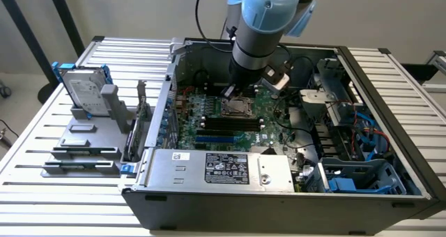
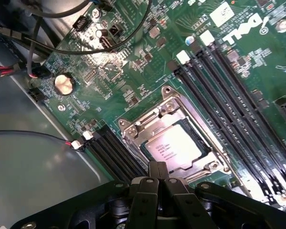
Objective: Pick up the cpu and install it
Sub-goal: 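Install the first cpu locking lever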
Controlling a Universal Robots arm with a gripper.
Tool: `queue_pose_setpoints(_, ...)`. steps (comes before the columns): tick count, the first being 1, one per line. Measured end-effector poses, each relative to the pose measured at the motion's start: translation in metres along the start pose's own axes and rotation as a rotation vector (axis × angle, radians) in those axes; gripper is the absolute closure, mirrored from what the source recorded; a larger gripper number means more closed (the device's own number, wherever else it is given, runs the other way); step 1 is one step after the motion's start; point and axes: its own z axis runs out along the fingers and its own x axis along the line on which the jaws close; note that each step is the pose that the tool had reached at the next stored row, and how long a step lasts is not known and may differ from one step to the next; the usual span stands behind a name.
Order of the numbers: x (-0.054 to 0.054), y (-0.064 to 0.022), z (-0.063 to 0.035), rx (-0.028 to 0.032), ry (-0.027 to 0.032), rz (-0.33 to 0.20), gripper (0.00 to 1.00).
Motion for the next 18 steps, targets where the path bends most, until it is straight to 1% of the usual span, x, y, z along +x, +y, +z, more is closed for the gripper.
queue_pose_setpoints(11, -0.018, 0.0034, -0.0217, 0.0075, -0.0017, 0.003, 0.89)
queue_pose_setpoints(18, -0.031, 0.0052, -0.034, 0.0111, -0.004, 0.005, 0.89)
